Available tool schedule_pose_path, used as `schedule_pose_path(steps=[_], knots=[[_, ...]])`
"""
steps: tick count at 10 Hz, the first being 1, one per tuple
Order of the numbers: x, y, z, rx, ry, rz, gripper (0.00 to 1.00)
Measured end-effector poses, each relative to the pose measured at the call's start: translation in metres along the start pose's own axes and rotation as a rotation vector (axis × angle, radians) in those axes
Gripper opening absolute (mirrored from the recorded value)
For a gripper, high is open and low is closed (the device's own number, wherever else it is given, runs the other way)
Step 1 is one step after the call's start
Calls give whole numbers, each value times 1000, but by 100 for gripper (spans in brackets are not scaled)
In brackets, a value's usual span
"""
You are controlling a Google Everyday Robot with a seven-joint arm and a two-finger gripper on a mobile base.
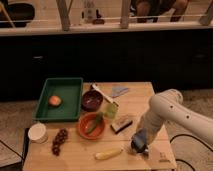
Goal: Place sponge in metal cup
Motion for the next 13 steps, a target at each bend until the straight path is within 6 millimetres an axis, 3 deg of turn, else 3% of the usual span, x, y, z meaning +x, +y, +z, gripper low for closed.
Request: schedule_pose_path(steps=[5, 9, 10, 13], knots=[[-13, 4, -11, 12, 0, -42, 3], [-35, 9, -15, -1, 0, -85, 39], [-41, 9, -14, -8, -1, -95, 53], [-45, 9, -12, -15, -3, -102, 77]])
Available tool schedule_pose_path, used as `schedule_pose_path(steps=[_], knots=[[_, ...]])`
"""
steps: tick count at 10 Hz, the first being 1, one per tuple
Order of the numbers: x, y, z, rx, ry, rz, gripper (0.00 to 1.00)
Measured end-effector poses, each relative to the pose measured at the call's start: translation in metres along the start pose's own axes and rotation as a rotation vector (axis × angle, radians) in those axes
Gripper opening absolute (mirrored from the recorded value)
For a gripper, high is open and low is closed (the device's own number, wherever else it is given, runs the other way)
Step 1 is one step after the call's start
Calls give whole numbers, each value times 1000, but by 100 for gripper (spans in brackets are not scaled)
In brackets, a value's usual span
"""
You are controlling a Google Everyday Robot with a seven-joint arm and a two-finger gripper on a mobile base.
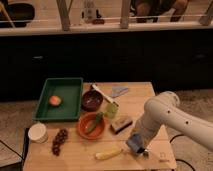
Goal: Place sponge in metal cup
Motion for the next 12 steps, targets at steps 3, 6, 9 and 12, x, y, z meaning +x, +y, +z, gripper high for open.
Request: schedule_pose_path(steps=[3, 6, 9, 12], knots=[[3, 2, 3, -8, -3, 7, 80], [10, 3, 5, -13, -5, 19, 80], [17, 1, 6, -16, -10, 30, 80], [21, -5, 8, -22, -13, 37, 80]])
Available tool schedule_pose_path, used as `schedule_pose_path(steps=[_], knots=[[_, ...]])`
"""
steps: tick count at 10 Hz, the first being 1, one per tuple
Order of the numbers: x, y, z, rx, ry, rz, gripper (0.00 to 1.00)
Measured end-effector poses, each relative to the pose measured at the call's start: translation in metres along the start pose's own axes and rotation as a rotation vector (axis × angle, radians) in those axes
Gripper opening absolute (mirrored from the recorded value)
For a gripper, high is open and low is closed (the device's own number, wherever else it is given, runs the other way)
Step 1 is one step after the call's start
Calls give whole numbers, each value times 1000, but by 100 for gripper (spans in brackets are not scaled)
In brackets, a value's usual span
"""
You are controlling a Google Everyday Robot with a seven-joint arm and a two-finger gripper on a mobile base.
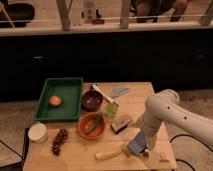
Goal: Place sponge in metal cup
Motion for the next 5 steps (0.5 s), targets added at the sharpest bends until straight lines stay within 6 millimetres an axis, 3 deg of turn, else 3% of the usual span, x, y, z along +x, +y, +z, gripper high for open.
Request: schedule_pose_path(steps=[5], knots=[[2, -4, 2, -13, 6, 10, 80]])
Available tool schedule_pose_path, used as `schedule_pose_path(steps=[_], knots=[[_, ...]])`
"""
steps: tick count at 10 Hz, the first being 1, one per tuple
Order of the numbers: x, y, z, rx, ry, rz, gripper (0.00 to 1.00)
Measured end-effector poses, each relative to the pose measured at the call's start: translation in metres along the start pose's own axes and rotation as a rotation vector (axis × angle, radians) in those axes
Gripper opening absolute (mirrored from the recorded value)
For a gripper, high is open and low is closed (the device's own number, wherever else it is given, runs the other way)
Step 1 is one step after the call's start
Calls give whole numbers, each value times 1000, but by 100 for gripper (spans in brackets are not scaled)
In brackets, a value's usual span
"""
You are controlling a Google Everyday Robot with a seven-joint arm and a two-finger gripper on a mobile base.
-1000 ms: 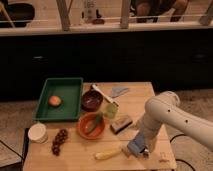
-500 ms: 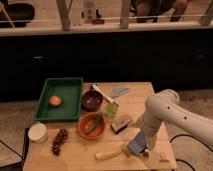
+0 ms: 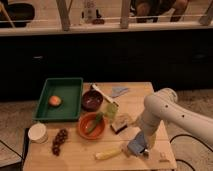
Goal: Place sponge in metal cup
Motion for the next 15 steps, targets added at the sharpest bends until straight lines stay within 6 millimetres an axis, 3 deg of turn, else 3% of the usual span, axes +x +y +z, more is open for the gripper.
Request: schedule_pose_path(steps=[15], knots=[[1, -1, 1, -13, 7, 3, 80]])
